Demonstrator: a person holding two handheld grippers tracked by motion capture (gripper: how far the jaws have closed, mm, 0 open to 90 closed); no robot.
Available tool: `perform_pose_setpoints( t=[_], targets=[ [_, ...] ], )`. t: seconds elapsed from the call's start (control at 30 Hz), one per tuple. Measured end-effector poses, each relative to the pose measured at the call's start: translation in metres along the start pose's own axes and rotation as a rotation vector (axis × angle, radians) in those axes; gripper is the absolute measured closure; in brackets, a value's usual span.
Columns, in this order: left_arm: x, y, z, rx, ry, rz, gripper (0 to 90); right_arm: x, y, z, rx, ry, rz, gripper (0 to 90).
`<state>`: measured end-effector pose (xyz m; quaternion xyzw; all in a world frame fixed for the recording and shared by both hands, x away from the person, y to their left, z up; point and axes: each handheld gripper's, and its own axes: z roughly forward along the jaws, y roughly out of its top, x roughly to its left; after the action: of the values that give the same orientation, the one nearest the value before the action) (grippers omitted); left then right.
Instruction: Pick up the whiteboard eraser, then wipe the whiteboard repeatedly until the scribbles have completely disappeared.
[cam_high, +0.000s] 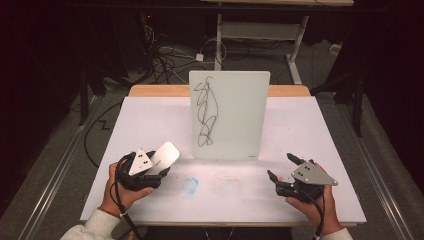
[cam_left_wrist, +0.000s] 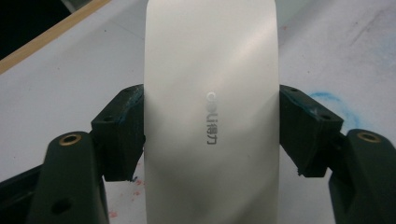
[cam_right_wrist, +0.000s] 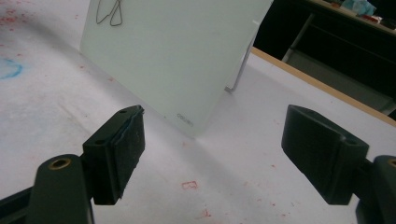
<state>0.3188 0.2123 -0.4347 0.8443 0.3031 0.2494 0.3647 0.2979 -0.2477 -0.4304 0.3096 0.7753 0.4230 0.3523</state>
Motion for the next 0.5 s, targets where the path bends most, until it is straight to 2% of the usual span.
perform_pose_setpoints(
  t=[0.1,0.3,0.43,0.5],
  targets=[
    [0.001,-0.001,-0.001,-0.010,-0.018,-0.013,29.3,0.000,0.000,0.001,-0.001,0.003,-0.004,22.0],
    [0.001,0.002,-0.005,-0.050,-0.009,-0.027,29.3,0.001,0.000,-0.001,-0.006,0.000,-0.017,22.0],
    [0.000,0.007,-0.003,-0.059,0.002,-0.023,29.3,0.001,0.000,0.000,-0.007,-0.001,-0.009,21.9],
    [0.000,0.009,-0.005,-0.084,0.001,-0.028,29.3,0.001,0.000,0.001,-0.005,0.005,-0.011,21.9]
  ],
)
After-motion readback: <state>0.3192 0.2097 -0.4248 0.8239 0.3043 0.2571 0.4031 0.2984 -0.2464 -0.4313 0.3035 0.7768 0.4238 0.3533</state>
